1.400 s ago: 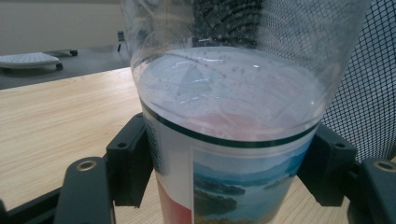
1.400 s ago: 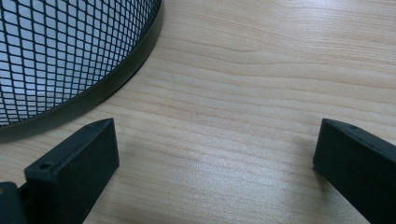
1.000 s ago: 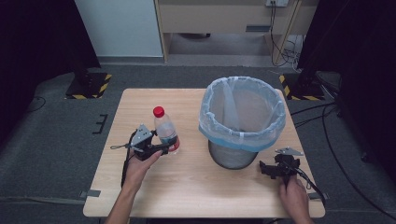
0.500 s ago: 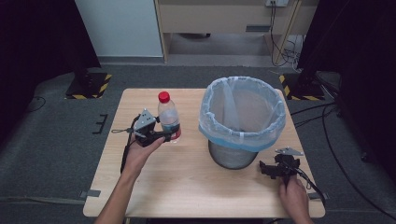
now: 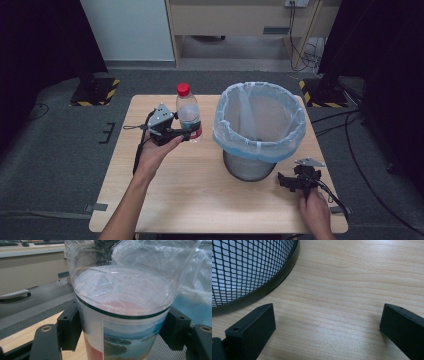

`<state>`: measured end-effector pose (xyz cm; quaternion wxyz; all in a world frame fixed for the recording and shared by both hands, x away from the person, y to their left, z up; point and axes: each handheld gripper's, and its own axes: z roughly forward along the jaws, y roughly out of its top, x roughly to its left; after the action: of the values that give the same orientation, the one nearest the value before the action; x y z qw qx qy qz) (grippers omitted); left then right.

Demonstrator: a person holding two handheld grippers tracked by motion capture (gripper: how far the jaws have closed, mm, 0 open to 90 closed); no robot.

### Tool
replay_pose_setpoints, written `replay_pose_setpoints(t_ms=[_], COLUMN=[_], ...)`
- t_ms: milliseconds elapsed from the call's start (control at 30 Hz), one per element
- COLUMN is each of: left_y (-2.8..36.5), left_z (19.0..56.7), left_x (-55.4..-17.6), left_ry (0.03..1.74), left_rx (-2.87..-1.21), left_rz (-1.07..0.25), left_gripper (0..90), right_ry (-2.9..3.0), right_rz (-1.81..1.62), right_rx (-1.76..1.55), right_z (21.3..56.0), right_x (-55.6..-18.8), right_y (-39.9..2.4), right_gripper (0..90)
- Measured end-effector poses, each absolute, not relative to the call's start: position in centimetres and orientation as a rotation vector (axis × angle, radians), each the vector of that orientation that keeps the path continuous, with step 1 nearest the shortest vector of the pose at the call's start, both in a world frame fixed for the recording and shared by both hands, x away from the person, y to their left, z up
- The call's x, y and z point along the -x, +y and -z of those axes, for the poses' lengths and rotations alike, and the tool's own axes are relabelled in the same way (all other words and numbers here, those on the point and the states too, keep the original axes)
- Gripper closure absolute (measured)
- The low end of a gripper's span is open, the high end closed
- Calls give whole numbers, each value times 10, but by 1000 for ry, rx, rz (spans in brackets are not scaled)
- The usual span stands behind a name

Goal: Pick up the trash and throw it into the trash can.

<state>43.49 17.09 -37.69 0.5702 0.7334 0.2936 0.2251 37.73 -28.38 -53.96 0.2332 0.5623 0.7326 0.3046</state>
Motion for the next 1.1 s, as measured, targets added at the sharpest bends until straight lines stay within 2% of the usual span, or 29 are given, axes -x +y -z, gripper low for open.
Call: replay_pose_setpoints(t_ms=[700, 1100], left_y=[173, 168], left_z=[354, 327], left_x=[-445, -447], left_ry=[705, 661], left_rx=[-1700, -1693], left_rz=[-535, -524], left_gripper=[287, 287], right_ry=[2012, 2012], right_rz=[-836, -836], right_rx=[-1545, -1545], right_z=[540, 540], right_x=[-377, -377], right_y=[-284, -284], right_gripper=[3, 3])
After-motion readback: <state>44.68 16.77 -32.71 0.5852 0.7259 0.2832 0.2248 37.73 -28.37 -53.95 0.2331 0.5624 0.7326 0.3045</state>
